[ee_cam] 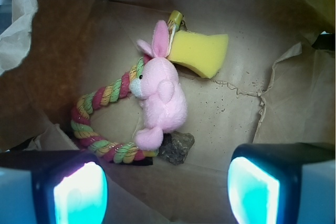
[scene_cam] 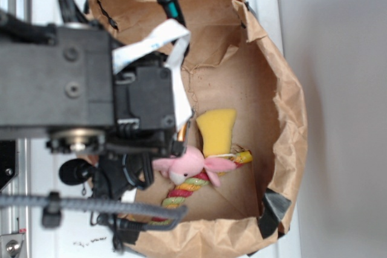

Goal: Grab the rock.

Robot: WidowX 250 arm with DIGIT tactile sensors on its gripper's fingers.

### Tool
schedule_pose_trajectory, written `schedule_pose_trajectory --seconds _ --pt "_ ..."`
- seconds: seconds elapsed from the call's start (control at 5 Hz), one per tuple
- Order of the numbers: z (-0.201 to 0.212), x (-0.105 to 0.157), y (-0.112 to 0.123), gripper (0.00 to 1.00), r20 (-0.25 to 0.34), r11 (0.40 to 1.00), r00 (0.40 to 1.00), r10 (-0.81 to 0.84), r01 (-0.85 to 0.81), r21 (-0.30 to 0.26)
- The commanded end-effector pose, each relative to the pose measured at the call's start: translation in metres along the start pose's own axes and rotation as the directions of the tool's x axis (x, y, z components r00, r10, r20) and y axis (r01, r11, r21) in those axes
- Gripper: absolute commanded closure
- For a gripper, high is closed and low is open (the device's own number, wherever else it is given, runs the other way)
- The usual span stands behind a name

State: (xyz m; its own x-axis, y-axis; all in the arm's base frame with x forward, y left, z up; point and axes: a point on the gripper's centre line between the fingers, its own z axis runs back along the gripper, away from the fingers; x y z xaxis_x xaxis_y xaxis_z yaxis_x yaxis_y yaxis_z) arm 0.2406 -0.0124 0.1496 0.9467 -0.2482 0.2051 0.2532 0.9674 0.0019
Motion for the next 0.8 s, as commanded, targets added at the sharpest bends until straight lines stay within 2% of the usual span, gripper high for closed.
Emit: schedule_pose_trajectory --seconds 0.0,0.4,0.6 --pt "0.005 0.006 -0.003 0.0 0.02 1.0 1.0 0.001 -0.002 0.021" --pt "0.005 0.006 -0.003 0.0 0.02 1.0 1.0 0.001 -0.002 0.021" --pt "-0.012 0.018 0.027 0.0 0.042 0.993 0.998 0.053 -0.057 0.107"
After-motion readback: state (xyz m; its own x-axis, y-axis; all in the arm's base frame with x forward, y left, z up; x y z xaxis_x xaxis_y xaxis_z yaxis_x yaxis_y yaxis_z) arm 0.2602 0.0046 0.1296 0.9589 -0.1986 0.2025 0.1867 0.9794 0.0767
